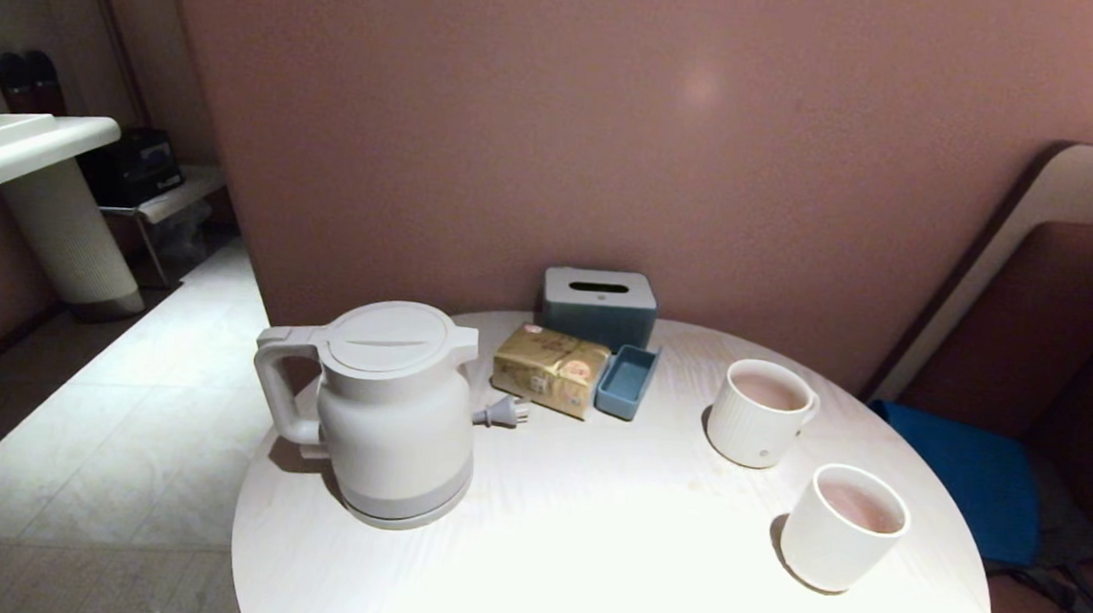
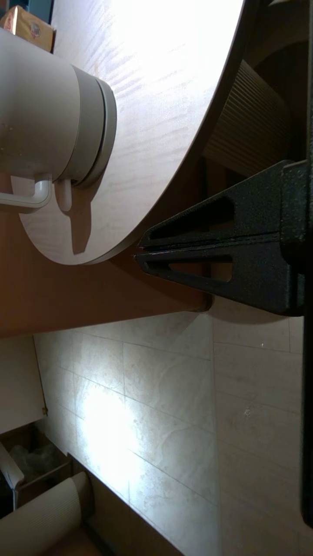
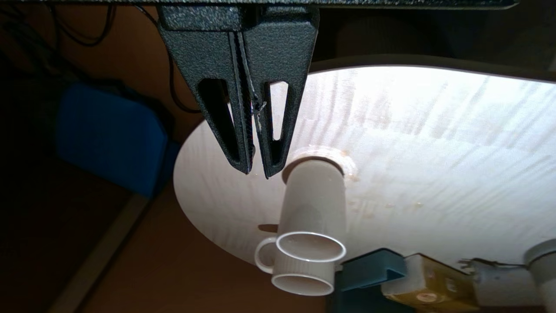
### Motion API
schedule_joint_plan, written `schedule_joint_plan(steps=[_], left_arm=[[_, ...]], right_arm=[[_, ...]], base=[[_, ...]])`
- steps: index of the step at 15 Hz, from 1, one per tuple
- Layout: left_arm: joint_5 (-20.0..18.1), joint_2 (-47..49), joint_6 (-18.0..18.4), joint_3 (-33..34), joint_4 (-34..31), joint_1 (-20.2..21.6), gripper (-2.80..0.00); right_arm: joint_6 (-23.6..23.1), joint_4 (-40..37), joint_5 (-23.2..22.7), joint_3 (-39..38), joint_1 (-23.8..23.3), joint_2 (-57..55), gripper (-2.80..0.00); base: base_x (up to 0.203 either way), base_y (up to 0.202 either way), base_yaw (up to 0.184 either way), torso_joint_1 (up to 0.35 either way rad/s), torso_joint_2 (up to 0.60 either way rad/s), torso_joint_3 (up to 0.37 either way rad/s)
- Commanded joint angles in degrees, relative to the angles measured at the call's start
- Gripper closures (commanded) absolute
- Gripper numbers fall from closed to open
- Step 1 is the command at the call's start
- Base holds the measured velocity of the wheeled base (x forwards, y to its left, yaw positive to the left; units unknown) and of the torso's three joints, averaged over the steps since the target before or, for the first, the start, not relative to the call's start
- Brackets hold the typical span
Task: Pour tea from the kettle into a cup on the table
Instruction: Pick up the cup
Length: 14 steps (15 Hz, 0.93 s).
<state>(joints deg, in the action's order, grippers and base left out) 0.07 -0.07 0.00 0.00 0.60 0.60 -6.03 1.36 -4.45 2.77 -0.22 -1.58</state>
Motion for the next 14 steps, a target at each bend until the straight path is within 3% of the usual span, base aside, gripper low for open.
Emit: schedule_joint_plan(steps=[1, 7, 9, 12, 14], left_arm=[[0.0, 0.1, 0.0, 0.0, 0.0, 0.0, 0.0], [0.0, 0.1, 0.0, 0.0, 0.0, 0.0, 0.0], [0.0, 0.1, 0.0, 0.0, 0.0, 0.0, 0.0], [0.0, 0.1, 0.0, 0.0, 0.0, 0.0, 0.0], [0.0, 0.1, 0.0, 0.0, 0.0, 0.0, 0.0]], right_arm=[[0.5, -1.1, -1.7, 5.6, 0.1, -8.6, 0.0], [2.0, -3.1, -5.3, 18.7, 0.2, -41.1, 0.0], [1.8, -5.9, -5.5, 19.7, 0.2, -50.2, 0.0], [-2.2, -18.3, -5.7, 20.0, 0.2, -58.7, 0.0], [-2.9, -17.3, -7.0, 18.8, 0.2, -62.6, 0.0]], base=[[0.0, 0.0, 0.0, 0.0, 0.0, 0.0], [0.0, 0.0, 0.0, 0.0, 0.0, 0.0], [0.0, 0.0, 0.0, 0.0, 0.0, 0.0], [0.0, 0.0, 0.0, 0.0, 0.0, 0.0], [0.0, 0.0, 0.0, 0.0, 0.0, 0.0]])
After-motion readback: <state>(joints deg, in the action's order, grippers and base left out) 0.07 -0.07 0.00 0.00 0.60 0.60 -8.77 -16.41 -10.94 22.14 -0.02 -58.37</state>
